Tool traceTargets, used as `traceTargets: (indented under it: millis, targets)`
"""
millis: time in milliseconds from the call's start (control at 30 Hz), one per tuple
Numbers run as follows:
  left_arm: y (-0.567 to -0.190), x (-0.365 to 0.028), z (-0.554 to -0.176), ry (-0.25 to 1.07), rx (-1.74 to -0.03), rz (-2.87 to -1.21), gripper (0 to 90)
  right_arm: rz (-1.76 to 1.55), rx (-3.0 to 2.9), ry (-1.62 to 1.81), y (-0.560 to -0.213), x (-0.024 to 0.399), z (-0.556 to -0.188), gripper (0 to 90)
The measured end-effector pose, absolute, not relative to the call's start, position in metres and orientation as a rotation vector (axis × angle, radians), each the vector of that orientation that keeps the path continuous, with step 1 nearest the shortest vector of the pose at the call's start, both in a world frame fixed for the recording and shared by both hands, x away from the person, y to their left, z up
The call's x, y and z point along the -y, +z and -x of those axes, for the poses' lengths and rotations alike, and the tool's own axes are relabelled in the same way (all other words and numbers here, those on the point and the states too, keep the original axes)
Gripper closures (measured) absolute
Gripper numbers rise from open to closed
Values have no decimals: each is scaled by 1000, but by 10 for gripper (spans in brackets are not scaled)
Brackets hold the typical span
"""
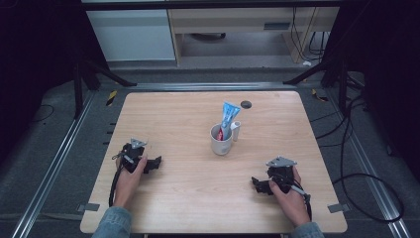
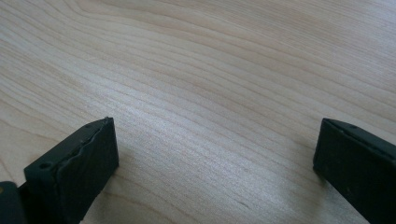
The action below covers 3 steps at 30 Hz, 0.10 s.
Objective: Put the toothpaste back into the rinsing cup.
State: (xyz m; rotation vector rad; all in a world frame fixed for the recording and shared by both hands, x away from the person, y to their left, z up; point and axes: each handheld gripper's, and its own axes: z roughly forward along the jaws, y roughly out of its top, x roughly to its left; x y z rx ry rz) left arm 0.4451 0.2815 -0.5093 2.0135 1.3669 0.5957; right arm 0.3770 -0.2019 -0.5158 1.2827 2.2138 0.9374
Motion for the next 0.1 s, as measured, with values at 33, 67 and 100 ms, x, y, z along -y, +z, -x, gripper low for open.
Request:
traceTargets:
  millis: [33,67,100]
  targets:
    - [-509,-281,-445,595,-1367,-2014,0,-1283,-2213,938,-516,202,-377,3]
    - [-509,-281,-445,595,-1367,-2014,0,-1284,-2213,938,-516,202,-377,3]
    - [-509,-282,-445,595,-1368,-2013,0,-1283,-2213,938,-516,202,-377,3]
